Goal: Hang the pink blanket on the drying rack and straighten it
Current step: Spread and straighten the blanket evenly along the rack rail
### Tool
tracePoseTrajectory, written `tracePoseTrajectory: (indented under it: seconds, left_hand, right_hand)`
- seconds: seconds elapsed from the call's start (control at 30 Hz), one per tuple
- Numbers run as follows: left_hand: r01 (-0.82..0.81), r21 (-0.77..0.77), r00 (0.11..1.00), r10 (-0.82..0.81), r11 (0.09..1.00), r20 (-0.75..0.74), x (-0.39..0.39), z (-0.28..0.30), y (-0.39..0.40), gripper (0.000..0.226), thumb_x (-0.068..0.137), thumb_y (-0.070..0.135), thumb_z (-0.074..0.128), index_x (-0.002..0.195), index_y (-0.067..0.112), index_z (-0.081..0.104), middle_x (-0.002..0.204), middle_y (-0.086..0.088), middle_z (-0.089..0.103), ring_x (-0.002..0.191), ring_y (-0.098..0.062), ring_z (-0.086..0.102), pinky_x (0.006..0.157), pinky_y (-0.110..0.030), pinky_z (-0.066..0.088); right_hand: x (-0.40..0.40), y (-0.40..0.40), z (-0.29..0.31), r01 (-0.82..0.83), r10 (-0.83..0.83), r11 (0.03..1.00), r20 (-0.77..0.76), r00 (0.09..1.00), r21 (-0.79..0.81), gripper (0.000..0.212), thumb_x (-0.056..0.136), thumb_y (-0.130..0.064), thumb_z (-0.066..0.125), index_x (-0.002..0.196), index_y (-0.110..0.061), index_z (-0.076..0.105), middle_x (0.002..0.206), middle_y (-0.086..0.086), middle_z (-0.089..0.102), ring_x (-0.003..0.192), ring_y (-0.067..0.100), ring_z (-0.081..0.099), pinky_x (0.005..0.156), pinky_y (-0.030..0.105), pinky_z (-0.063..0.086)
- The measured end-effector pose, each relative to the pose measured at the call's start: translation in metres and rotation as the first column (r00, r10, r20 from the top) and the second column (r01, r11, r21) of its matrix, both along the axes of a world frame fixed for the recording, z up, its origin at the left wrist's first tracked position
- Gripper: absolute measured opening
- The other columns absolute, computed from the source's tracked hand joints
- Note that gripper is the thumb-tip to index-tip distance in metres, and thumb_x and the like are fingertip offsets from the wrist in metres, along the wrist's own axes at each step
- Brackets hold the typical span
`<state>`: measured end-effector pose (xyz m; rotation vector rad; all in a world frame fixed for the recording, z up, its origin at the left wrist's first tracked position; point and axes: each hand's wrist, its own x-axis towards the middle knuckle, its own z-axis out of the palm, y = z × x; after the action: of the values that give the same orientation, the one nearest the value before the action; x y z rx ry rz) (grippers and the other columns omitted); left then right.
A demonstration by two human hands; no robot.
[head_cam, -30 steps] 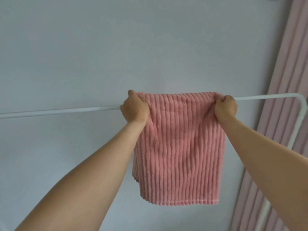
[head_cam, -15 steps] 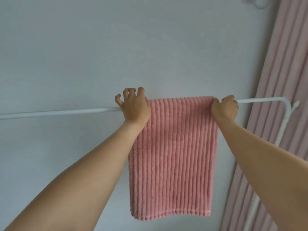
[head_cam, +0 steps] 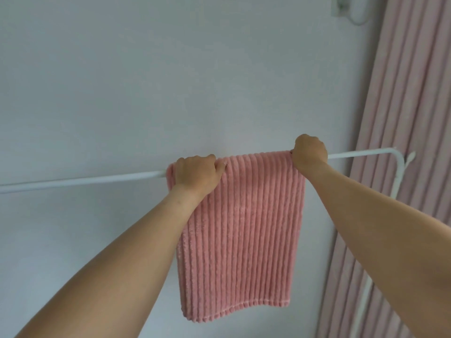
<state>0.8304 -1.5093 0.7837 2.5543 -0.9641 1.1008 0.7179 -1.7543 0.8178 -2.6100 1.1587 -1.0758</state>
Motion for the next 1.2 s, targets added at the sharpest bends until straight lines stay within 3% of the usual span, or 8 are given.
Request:
tracePoseTrajectory:
  seconds: [0.17, 0.43, 0.6, 0.77, 0.93, 1.07, 1.17, 1.2]
  left_hand:
    - [0.080, 0.123, 0.989, -0.063, 0.989, -0.135, 0.008, 0.015, 0.002, 0.052, 0.098, 0.058, 0.024, 0.089, 0.025, 0.063, 0.086, 0.000, 0.065, 0.089, -0.030, 0.062, 0.075, -0.038, 0.040]
    - [0.204, 0.214, 0.968, -0.164, 0.955, -0.193, 0.029, 0.024, 0.017, 0.046, 0.097, 0.061, 0.029, 0.077, 0.025, 0.050, 0.094, -0.003, 0.065, 0.092, -0.029, 0.061, 0.072, -0.035, 0.040]
    - [0.240, 0.210, 0.956, -0.194, 0.948, -0.218, 0.027, 0.026, 0.014, 0.038, 0.097, 0.056, 0.035, 0.090, 0.022, 0.052, 0.105, -0.006, 0.066, 0.098, -0.031, 0.060, 0.075, -0.036, 0.039]
    - [0.340, -0.022, 0.795, -0.300, 0.940, -0.528, 0.032, 0.038, 0.017, 0.092, 0.080, 0.059, 0.067, 0.150, 0.019, 0.025, 0.126, -0.005, 0.061, 0.117, -0.030, 0.058, 0.091, -0.038, 0.046]
    - [0.451, -0.242, 0.515, -0.471, 0.859, -0.716, 0.038, 0.046, 0.019, 0.101, 0.073, 0.041, 0.081, 0.153, 0.037, 0.020, 0.140, -0.009, 0.051, 0.124, -0.026, 0.053, 0.109, -0.041, 0.041]
    - [0.449, -0.104, 0.639, -0.400, 0.888, -0.657, 0.039, 0.044, 0.013, 0.086, 0.080, 0.026, 0.076, 0.153, 0.028, 0.030, 0.150, -0.004, 0.045, 0.132, -0.023, 0.048, 0.109, -0.036, 0.039]
    - [0.403, 0.052, 0.744, -0.294, 0.914, -0.600, 0.037, 0.044, 0.009, 0.083, 0.081, 0.033, 0.074, 0.152, 0.029, 0.031, 0.151, 0.000, 0.044, 0.133, -0.025, 0.047, 0.104, -0.035, 0.040]
    - [0.378, 0.110, 0.785, -0.255, 0.919, -0.565, 0.034, 0.044, 0.007, 0.083, 0.081, 0.036, 0.072, 0.152, 0.031, 0.030, 0.150, 0.000, 0.046, 0.132, -0.026, 0.048, 0.099, -0.034, 0.040]
  right_hand:
    - [0.002, 0.014, 0.001, 0.077, -0.092, 0.990, -0.129, 0.987, -0.117, 0.021, 0.081, 0.008, 0.054, 0.070, -0.009, 0.048, 0.076, 0.009, 0.051, 0.074, 0.028, 0.050, 0.062, 0.034, 0.043]
    - [0.010, 0.031, 0.036, -0.122, 0.104, 0.970, 0.095, 0.990, 0.209, 0.032, 0.090, -0.005, 0.055, 0.063, -0.009, 0.038, 0.073, 0.008, 0.048, 0.082, 0.028, 0.050, 0.067, 0.030, 0.035]
    - [0.041, 0.076, 0.062, -0.199, 0.175, 0.974, 0.202, 0.964, 0.105, 0.020, 0.096, -0.014, 0.052, 0.079, -0.005, 0.057, 0.090, 0.011, 0.060, 0.091, 0.028, 0.057, 0.072, 0.029, 0.038]
    - [0.044, 0.103, 0.059, -0.718, 0.562, 0.649, 0.477, 0.676, 0.252, 0.026, 0.096, -0.026, 0.060, 0.080, -0.005, 0.062, 0.077, 0.008, 0.065, 0.069, 0.016, 0.057, 0.064, 0.031, 0.048]
    - [0.024, 0.079, 0.024, -0.177, 0.088, 0.912, 0.244, 0.966, 0.371, 0.068, 0.075, -0.076, 0.044, 0.085, -0.010, 0.058, 0.089, 0.003, 0.065, 0.089, 0.027, 0.061, 0.094, 0.044, 0.045]
    - [0.010, 0.063, 0.008, -0.148, 0.073, 0.892, 0.187, 0.980, 0.427, 0.051, 0.081, -0.057, 0.066, 0.076, -0.006, 0.058, 0.080, 0.009, 0.062, 0.076, 0.029, 0.062, 0.067, 0.032, 0.047]
    - [0.000, 0.053, -0.005, -0.379, 0.189, 0.655, 0.344, 0.920, 0.653, 0.039, 0.081, -0.043, 0.077, 0.081, -0.006, 0.065, 0.088, 0.002, 0.071, 0.072, 0.018, 0.063, 0.065, 0.030, 0.054]
    - [0.001, 0.049, -0.007, -0.389, 0.200, 0.675, 0.353, 0.914, 0.626, 0.037, 0.080, -0.041, 0.078, 0.079, -0.007, 0.065, 0.091, -0.002, 0.073, 0.071, 0.016, 0.062, 0.064, 0.030, 0.053]
